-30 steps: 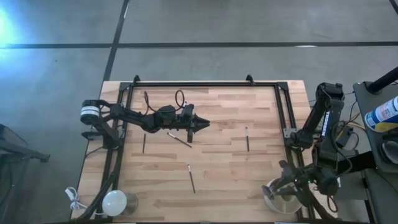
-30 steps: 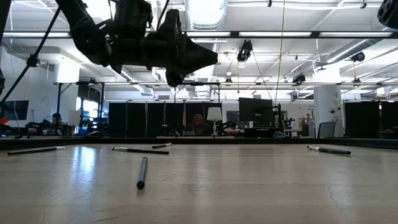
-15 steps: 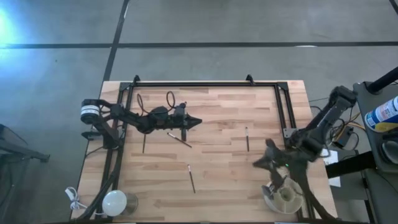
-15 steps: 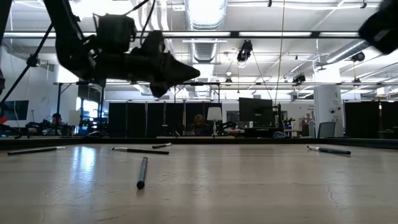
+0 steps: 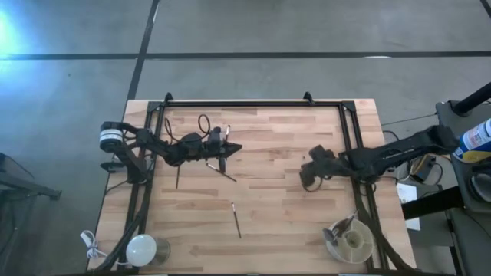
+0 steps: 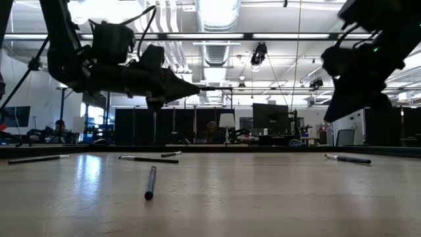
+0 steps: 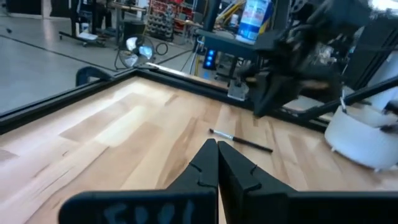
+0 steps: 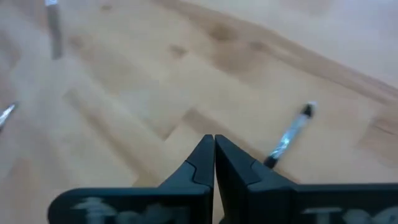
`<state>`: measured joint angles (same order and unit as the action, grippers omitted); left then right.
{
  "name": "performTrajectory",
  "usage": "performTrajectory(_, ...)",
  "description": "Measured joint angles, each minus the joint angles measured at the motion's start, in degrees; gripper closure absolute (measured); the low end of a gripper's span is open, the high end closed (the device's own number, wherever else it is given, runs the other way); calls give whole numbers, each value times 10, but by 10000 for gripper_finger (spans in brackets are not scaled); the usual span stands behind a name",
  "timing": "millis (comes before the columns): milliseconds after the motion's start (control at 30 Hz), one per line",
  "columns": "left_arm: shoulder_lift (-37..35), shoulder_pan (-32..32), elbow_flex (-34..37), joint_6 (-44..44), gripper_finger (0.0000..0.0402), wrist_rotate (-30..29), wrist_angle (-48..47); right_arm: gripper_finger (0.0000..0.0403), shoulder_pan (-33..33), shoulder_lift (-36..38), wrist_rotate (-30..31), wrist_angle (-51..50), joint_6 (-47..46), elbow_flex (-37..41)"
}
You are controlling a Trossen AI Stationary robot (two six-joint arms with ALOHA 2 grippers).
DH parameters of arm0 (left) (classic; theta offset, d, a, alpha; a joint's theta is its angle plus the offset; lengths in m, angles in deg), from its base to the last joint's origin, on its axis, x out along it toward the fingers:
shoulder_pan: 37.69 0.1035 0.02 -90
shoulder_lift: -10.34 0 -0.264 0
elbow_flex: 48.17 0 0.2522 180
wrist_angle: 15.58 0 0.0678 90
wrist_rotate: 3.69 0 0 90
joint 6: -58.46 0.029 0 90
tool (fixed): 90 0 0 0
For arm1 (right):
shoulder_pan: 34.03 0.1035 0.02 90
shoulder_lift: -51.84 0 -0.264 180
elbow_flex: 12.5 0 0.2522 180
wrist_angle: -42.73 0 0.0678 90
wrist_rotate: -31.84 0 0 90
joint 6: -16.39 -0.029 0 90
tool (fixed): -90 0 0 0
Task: Put items in baskets/containers
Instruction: Put the black eyeshadow brush into the white organizer
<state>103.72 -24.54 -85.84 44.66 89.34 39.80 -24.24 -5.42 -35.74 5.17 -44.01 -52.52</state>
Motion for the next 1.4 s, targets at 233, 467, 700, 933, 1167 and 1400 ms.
performTrajectory(233, 0, 0, -1, -8, 401, 8, -17, 361, -78, -64, -13, -21, -15, -24)
performTrajectory(467, 0, -1, -1, 3, 401, 14, -30, 301, -107, -154, -29, 48, 70, -80)
performTrajectory(700, -13, -2, 2, 27, 401, 73, -112, 260, -114, -233, -60, 92, 189, -137)
performTrajectory(933, -108, -6, -21, 28, 378, 80, -431, 253, -127, -238, -62, 93, 268, -142)
performTrajectory(1167, -175, -11, -111, 61, 321, 70, -814, 252, -126, -234, -60, 108, 328, -141)
performTrajectory(1400, -160, -10, -141, 131, 290, 23, -944, 252, -126, -234, -60, 135, 368, -141)
